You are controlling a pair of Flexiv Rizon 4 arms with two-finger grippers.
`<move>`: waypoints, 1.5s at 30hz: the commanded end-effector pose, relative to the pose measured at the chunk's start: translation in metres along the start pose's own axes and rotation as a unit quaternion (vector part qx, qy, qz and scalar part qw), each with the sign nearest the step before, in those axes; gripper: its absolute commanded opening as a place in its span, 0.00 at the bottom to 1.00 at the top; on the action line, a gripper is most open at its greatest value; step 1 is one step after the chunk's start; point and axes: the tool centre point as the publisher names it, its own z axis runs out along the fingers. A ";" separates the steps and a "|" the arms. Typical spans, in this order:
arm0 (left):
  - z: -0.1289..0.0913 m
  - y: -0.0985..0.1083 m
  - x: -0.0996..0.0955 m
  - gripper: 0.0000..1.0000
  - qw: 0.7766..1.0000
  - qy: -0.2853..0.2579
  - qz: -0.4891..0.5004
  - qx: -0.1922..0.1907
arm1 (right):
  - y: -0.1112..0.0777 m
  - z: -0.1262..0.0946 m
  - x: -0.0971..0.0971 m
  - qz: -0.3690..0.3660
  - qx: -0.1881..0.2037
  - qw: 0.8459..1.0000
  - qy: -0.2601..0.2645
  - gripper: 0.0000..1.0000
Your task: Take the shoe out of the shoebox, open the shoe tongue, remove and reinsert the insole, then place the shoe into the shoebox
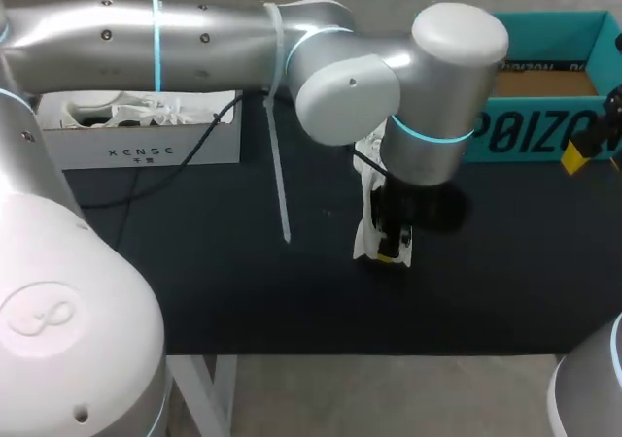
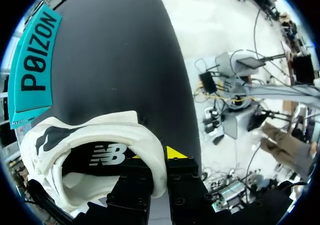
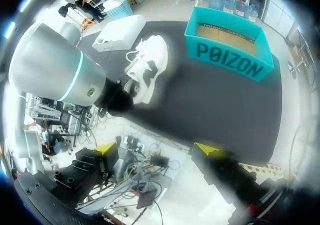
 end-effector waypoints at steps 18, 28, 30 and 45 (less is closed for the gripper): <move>-0.025 0.108 0.017 0.00 0.992 0.010 0.127 0.005 | 0.002 0.000 0.000 0.000 0.003 1.000 0.000 1.00; -0.025 0.108 0.017 0.00 0.992 0.010 0.127 0.005 | 0.002 0.000 0.000 0.000 0.003 1.000 0.000 1.00; -0.025 0.108 0.017 0.00 0.992 0.010 0.127 0.005 | 0.002 0.000 0.000 0.000 0.003 1.000 0.000 1.00; -0.049 0.155 -0.009 0.00 0.980 0.010 0.191 -0.051 | 0.002 0.000 0.000 0.000 0.003 1.000 0.000 1.00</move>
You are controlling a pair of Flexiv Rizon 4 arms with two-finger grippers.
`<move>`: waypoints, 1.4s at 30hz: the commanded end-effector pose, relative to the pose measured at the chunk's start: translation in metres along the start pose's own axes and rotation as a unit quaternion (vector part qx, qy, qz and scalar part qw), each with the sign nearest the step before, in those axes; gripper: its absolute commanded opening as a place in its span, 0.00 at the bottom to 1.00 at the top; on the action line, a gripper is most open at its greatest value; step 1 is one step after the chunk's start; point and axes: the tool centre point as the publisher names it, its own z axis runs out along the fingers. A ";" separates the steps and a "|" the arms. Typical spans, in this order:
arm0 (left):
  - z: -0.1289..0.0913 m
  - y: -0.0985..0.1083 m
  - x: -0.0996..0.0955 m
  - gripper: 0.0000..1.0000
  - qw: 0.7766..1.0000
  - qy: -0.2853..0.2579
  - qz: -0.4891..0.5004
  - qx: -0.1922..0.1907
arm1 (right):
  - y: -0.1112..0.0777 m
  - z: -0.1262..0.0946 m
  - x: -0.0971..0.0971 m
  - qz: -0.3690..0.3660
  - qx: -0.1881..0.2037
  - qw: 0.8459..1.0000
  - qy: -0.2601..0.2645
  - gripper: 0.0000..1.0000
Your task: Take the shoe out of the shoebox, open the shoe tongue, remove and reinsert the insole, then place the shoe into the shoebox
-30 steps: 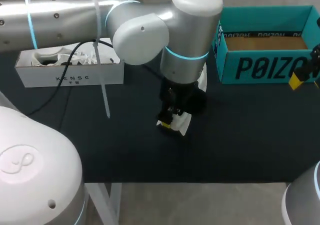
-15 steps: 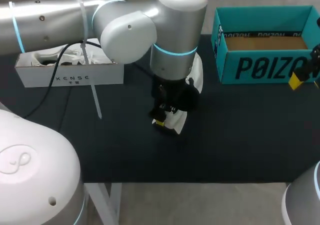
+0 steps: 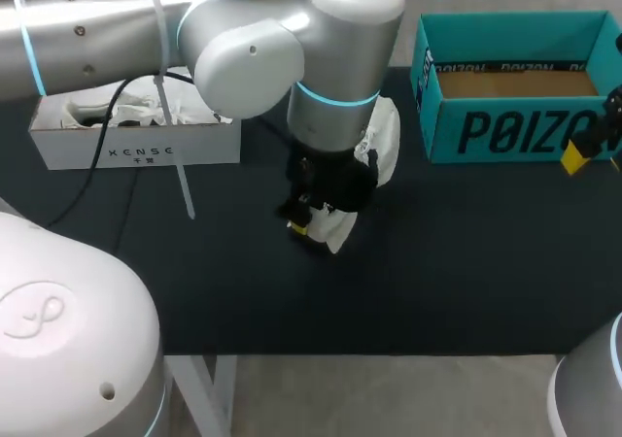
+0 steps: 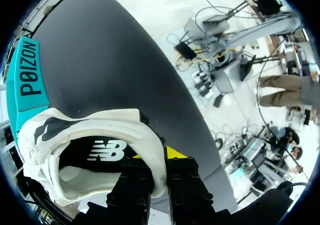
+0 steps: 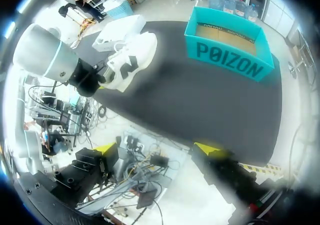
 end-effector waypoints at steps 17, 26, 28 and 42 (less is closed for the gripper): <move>-0.044 0.226 0.006 0.00 0.986 -0.002 0.154 -0.064 | 0.002 0.000 0.000 0.000 0.003 1.000 0.000 1.00; -0.054 0.322 0.002 0.00 0.975 -0.017 0.203 -0.087 | 0.002 0.000 0.000 0.000 0.003 1.000 0.000 1.00; -0.057 0.343 0.003 0.00 0.974 -0.008 0.207 -0.088 | 0.002 0.000 0.000 0.000 0.003 1.000 0.000 1.00; -0.057 0.343 0.003 0.00 0.974 -0.008 0.207 -0.088 | 0.002 0.000 0.000 0.000 0.003 1.000 0.000 1.00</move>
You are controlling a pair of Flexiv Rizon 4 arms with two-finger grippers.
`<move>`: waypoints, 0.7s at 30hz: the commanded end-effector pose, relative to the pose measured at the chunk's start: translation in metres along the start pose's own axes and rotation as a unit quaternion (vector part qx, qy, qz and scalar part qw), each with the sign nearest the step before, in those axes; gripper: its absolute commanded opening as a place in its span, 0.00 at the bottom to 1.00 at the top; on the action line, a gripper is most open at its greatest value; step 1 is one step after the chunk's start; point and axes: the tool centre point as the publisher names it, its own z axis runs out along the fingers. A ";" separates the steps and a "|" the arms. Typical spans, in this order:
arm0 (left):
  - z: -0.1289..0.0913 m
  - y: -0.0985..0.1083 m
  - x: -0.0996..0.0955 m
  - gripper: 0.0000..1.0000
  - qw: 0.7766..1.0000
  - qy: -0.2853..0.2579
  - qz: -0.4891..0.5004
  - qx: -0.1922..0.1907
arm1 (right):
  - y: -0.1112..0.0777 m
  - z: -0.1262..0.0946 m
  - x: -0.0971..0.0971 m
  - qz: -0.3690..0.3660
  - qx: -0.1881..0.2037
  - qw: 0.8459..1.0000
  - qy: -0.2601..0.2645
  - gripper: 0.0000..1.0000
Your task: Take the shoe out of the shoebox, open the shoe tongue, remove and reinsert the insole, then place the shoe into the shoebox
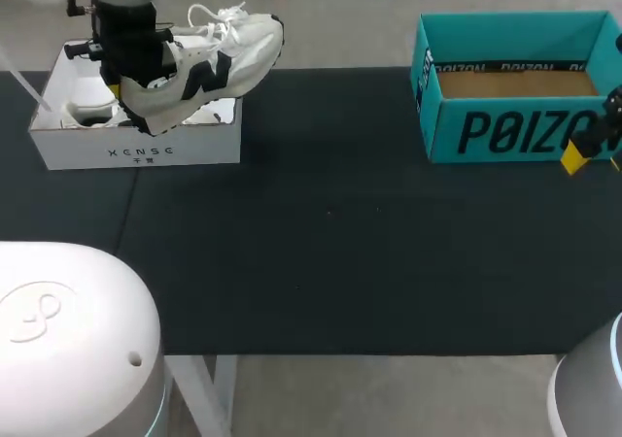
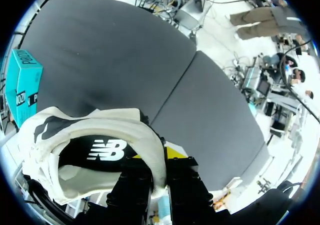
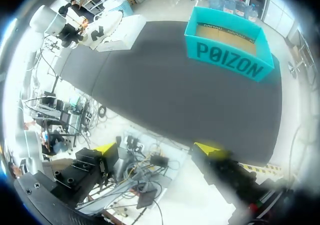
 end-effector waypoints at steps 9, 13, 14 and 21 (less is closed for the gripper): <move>-0.001 0.000 0.002 0.00 1.000 -0.003 0.000 -0.002 | 0.002 0.000 0.000 0.000 0.003 1.000 0.000 1.00; -0.003 0.006 0.004 0.00 1.000 0.004 -0.006 -0.014 | 0.002 0.000 0.000 0.000 0.003 1.000 0.000 1.00; -0.004 0.012 0.007 0.00 1.000 0.008 -0.005 -0.024 | 0.002 0.000 0.000 0.000 0.003 1.000 0.000 1.00; -0.008 0.067 0.029 0.00 0.995 0.003 0.018 -0.096 | 0.002 0.000 0.000 0.000 0.003 1.000 0.000 1.00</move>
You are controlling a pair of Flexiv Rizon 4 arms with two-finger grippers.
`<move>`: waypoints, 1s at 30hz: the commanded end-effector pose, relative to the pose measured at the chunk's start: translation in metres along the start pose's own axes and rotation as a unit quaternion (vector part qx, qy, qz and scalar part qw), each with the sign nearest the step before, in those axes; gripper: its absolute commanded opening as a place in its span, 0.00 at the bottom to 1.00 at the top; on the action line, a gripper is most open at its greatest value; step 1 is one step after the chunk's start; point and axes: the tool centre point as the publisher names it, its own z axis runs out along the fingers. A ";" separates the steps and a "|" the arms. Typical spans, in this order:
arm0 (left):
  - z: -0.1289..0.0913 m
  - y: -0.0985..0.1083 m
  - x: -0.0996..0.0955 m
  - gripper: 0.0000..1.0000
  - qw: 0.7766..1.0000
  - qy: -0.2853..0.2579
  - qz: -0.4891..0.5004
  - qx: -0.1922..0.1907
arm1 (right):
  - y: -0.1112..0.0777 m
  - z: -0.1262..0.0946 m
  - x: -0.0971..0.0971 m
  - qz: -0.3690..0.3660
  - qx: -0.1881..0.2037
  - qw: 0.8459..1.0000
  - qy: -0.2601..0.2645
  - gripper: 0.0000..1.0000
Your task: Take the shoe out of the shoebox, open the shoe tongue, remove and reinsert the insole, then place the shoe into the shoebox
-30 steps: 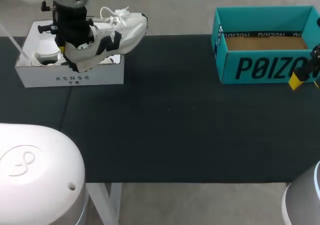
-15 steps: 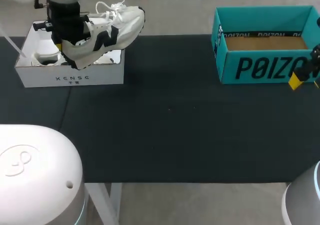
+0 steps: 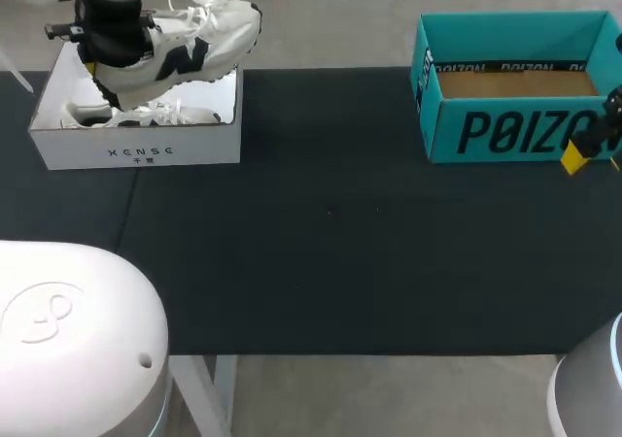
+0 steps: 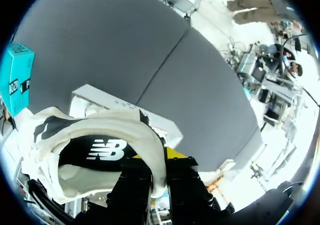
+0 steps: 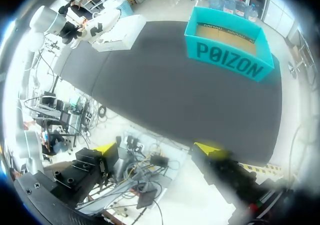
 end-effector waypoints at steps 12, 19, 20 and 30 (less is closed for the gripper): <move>0.040 0.110 0.036 0.00 0.976 -0.030 0.195 -0.088 | 0.002 0.000 0.000 0.001 0.003 1.000 0.000 1.00; 0.066 0.158 0.044 0.00 0.969 -0.004 0.228 -0.092 | 0.002 0.000 0.000 0.001 0.003 1.000 0.000 1.00; 0.069 0.162 0.044 0.00 0.970 -0.001 0.225 -0.092 | 0.002 0.000 0.000 0.001 0.003 1.000 0.000 1.00; 0.107 0.199 0.032 0.00 0.972 0.014 0.225 -0.070 | 0.002 0.000 0.000 0.001 0.003 1.000 0.000 1.00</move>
